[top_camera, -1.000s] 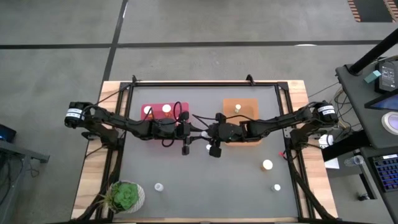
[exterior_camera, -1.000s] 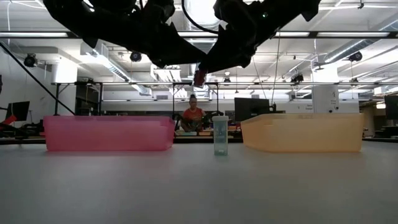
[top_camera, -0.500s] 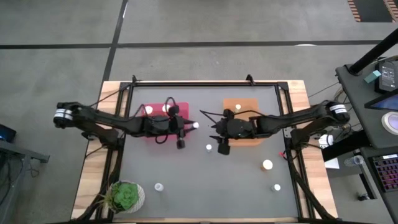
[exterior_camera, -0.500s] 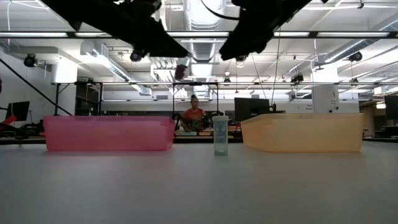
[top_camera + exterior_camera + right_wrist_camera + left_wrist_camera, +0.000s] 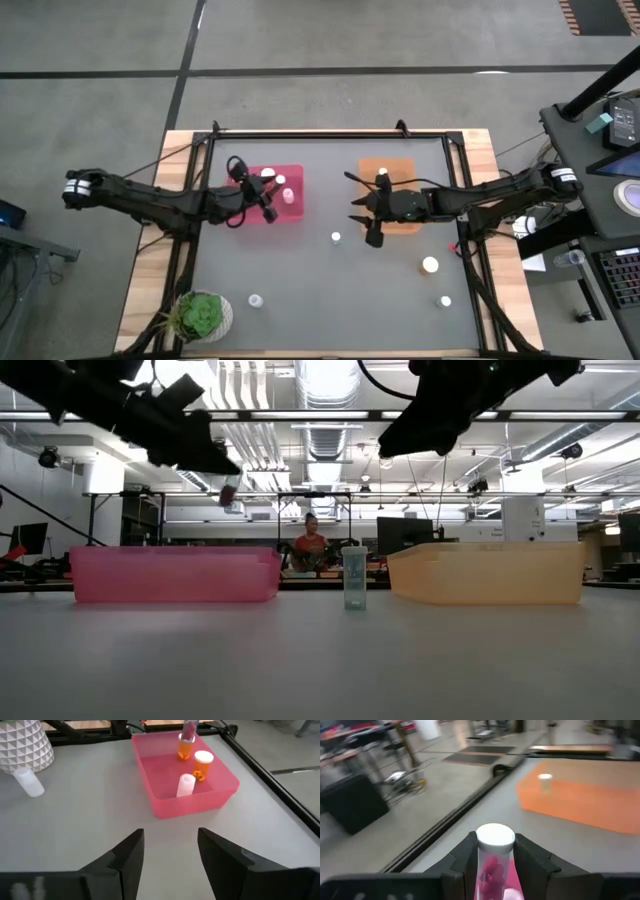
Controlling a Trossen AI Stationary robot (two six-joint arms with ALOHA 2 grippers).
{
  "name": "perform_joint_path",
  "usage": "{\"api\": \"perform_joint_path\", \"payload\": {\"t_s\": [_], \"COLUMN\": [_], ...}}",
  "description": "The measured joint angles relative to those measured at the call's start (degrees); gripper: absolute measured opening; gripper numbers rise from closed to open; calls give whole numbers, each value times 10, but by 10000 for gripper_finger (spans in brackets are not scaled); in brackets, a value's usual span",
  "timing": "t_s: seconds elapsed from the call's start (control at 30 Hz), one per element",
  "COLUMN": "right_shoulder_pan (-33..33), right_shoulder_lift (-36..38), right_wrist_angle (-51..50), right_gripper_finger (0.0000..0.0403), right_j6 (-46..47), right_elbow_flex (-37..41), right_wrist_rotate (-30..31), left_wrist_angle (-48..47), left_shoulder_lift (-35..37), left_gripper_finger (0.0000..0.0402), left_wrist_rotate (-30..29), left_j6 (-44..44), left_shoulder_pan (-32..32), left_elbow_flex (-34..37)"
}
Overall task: Pick and place medicine bottles into bin by pill shape (circle, oval)
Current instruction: Put the pink pill into the pink bin
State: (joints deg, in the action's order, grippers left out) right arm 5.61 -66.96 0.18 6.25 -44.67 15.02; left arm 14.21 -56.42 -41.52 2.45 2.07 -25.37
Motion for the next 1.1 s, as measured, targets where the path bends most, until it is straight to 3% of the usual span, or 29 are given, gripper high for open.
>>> {"api": "perform_joint_path", "payload": {"t_s": [0.23, 0.5, 1.1], "right_shoulder_pan": [-4, -6, -23], "right_shoulder_lift": [0, -15, -15], "right_wrist_angle": [7, 23, 23], "right_gripper_finger": [176, 176, 176], "right_j6": [-15, -33, -33], "right_elbow_flex": [4, 4, 4], "right_wrist_rotate": [1, 1, 1], "left_wrist_angle": [-5, 27, 151], "left_shoulder_lift": [19, -17, -187], "left_gripper_finger": [93, 93, 93], "left_wrist_rotate": [-21, -27, -50], "left_j6": [77, 182, 197], "left_shoulder_pan": [0, -2, -9], "left_elbow_flex": [52, 112, 123]}}
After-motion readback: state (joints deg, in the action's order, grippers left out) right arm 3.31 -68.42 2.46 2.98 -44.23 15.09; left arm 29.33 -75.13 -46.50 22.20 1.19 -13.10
